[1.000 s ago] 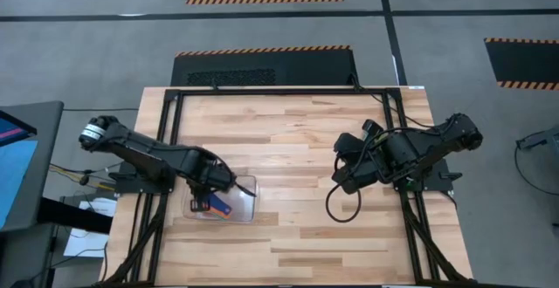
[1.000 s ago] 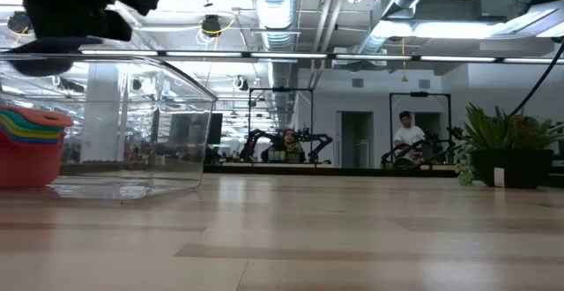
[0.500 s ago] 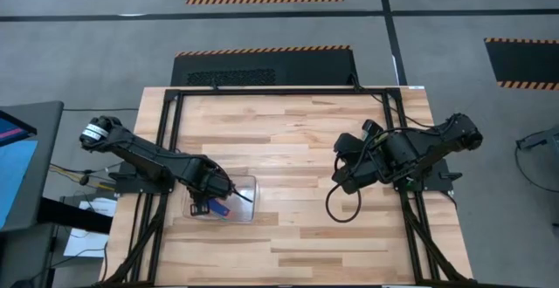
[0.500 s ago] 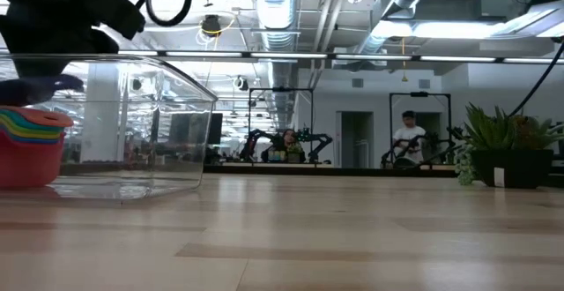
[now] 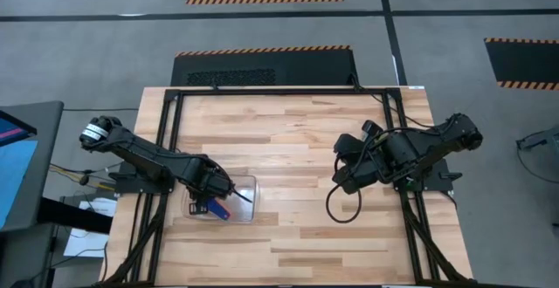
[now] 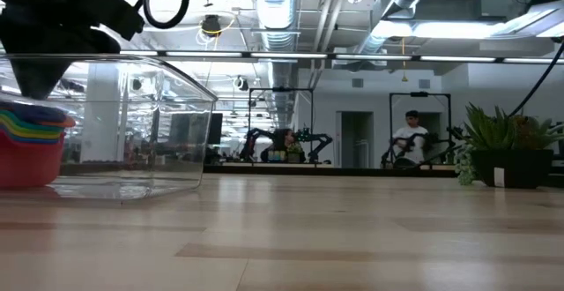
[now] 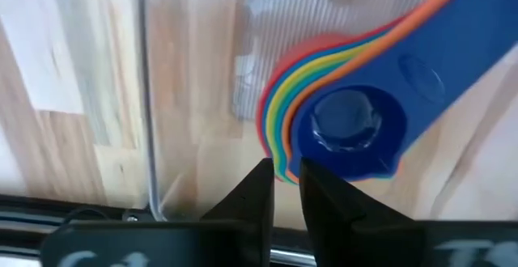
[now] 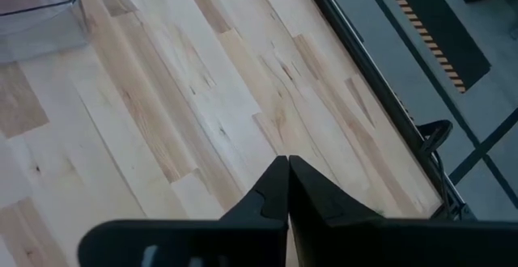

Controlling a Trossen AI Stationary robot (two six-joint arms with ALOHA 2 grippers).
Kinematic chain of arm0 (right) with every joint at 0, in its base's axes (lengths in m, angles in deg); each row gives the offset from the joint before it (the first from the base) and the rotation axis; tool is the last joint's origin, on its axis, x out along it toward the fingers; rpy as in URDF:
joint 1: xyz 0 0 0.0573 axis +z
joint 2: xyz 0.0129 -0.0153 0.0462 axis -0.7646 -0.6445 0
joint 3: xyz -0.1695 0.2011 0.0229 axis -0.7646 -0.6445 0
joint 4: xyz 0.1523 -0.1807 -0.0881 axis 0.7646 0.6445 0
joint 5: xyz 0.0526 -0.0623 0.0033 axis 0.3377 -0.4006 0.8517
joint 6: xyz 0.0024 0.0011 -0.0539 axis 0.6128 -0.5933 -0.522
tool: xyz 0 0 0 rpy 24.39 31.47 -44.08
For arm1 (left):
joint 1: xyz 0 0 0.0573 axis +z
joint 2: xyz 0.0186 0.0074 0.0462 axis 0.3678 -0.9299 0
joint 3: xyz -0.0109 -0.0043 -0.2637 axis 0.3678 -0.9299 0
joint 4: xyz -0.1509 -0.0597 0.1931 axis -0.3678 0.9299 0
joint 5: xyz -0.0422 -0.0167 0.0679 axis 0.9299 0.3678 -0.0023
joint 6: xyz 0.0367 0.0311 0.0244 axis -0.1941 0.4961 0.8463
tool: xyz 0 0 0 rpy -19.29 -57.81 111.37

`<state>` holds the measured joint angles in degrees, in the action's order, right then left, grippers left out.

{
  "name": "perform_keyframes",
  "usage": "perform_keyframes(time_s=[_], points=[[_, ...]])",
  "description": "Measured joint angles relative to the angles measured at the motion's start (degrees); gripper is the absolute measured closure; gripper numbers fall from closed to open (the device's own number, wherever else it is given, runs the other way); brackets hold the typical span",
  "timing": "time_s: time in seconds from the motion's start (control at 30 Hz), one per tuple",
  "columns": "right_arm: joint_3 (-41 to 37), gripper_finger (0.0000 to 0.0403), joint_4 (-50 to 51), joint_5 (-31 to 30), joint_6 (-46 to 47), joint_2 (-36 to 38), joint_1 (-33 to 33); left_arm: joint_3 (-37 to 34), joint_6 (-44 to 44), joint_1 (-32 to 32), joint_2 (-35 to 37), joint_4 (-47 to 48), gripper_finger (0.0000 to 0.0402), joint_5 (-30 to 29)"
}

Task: Nest measuring cups in basket
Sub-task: Return to Home Position

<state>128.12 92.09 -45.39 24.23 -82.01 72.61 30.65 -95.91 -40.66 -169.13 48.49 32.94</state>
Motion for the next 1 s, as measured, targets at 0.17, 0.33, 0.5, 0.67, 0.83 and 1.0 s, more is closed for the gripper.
perform_keyframes(time_s=[0.17,0.33,0.5,0.67,0.83,1.0], points=[[0.0,0.0381,0.0,-0.3,-2.2,0.0,0.0,0.6,-3.1,0.5,0.0,1.0,0.0343,1.6],[0.0,0.0377,-0.5,4.5,-1.7,0.0,0.1,5.5,-16.5,0.6,0.1,-1.0,0.0342,3.4],[0.0,0.0377,-0.4,11.3,-2.6,0.0,0.1,8.1,-17.5,0.4,0.1,-1.2,0.0342,5.0],[0.2,0.0378,0.1,13.9,-15.2,0.0,0.1,8.2,-11.4,0.8,0.1,-0.3,0.0342,7.4],[1.7,0.0376,-5.2,26.3,-30.9,3.5,-1.0,8.1,1.2,4.7,4.7,-8.1,0.0342,16.1],[-4.2,0.0378,-18.8,26.8,-32.2,15.0,-4.4,7.5,14.2,10.2,16.7,-21.7,0.0342,18.1]])
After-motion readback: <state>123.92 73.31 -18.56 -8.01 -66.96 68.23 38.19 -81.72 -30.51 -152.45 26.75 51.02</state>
